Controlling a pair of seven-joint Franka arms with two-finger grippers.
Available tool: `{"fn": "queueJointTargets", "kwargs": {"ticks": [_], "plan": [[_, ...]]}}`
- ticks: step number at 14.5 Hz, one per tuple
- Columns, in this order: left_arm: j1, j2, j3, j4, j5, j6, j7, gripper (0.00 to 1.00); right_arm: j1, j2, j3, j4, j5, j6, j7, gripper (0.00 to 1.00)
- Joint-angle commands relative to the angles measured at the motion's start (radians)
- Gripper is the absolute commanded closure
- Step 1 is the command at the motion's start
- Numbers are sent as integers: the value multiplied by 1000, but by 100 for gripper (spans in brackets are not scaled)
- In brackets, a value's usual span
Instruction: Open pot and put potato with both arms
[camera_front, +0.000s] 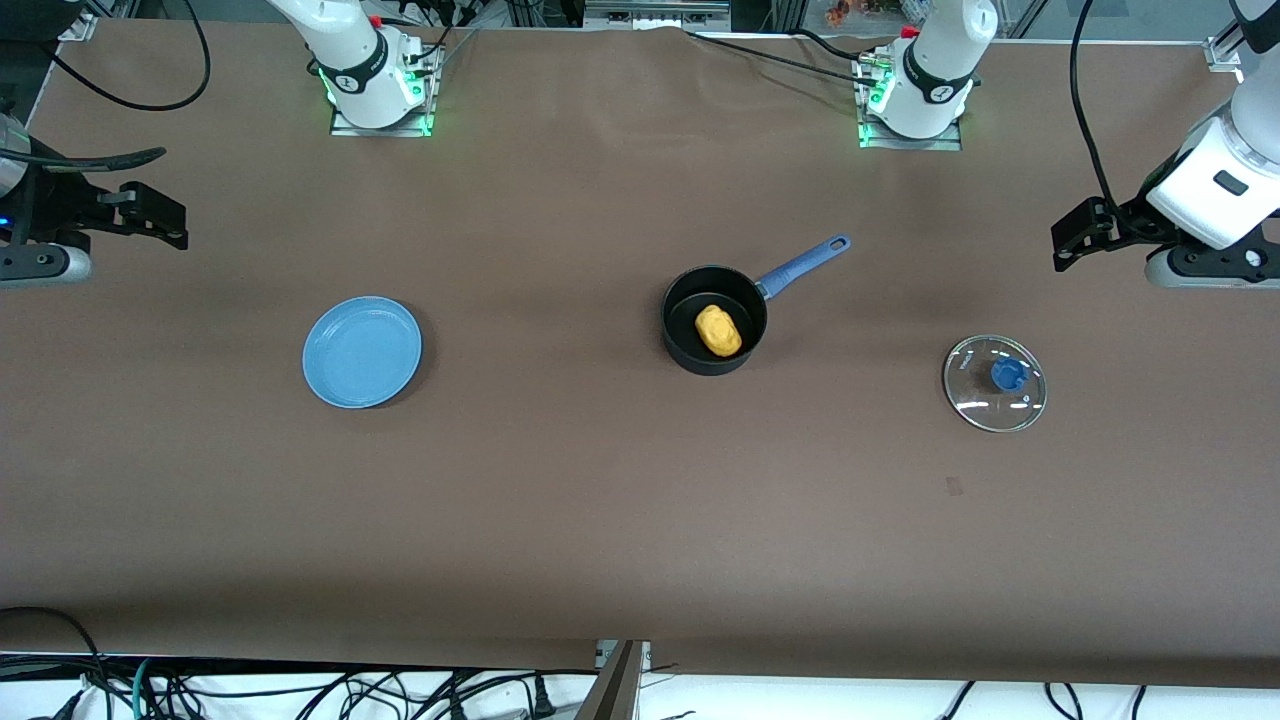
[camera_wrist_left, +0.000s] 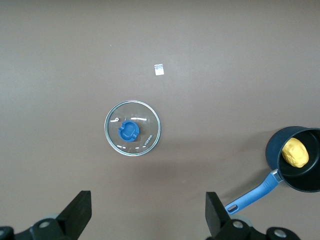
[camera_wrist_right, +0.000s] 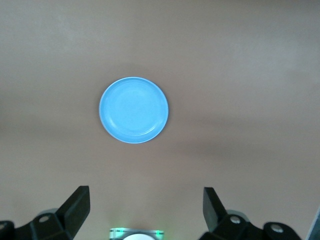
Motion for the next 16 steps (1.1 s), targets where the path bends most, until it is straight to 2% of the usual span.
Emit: {"fn": "queueJointTargets", "kwargs": {"ticks": [1,3,16], "plan": [[49,22,1,30,-76,-26,-13,0,0,-37,-3,-42,24,-7,41,0],[81,38,1,24,-98,-30,-4,0,0,-37,-4,-43,26,-7,38,0],[74,36,-11,18,-86,-39,-1,0,-3,-20,-1,-30,24,-6,35,0]]}}
